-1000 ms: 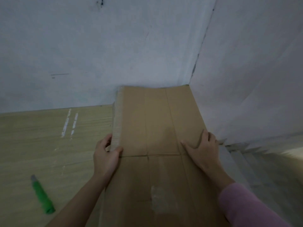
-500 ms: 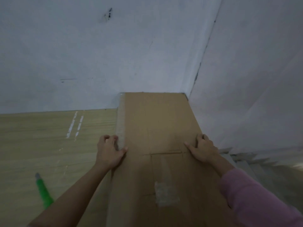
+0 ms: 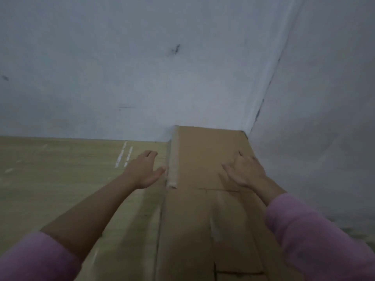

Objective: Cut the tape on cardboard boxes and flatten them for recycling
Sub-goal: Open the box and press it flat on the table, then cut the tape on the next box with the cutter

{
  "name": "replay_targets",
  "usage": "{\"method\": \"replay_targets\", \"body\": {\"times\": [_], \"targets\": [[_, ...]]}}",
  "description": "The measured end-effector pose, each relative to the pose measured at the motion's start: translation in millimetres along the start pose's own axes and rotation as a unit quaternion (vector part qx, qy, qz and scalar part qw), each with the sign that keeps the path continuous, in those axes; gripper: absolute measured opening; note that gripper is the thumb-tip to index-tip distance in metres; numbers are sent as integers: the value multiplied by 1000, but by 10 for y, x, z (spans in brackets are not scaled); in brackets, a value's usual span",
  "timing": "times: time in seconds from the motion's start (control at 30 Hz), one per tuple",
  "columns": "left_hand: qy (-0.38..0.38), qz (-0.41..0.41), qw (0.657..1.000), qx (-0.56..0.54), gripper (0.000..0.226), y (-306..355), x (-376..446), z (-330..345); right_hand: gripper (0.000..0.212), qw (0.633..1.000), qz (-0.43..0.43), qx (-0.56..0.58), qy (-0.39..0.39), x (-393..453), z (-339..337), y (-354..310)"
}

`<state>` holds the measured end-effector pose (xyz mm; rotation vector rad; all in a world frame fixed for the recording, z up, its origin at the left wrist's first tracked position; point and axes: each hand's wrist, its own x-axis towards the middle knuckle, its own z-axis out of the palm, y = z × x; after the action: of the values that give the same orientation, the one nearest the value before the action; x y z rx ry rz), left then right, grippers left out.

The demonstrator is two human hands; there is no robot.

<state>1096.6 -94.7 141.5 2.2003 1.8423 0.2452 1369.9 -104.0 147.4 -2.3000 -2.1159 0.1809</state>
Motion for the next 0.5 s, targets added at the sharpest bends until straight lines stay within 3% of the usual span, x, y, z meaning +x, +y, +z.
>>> {"method": "replay_targets", "body": {"times": [0.23, 0.5], "targets": [[81, 32, 993, 83, 59, -548, -629, -789, 69, 992, -111, 15, 65, -231, -342, -972], [137, -27, 987, 84, 58, -1786, -1236, -1402, 60, 965, -232, 35, 118, -352, -294, -2435]]}}
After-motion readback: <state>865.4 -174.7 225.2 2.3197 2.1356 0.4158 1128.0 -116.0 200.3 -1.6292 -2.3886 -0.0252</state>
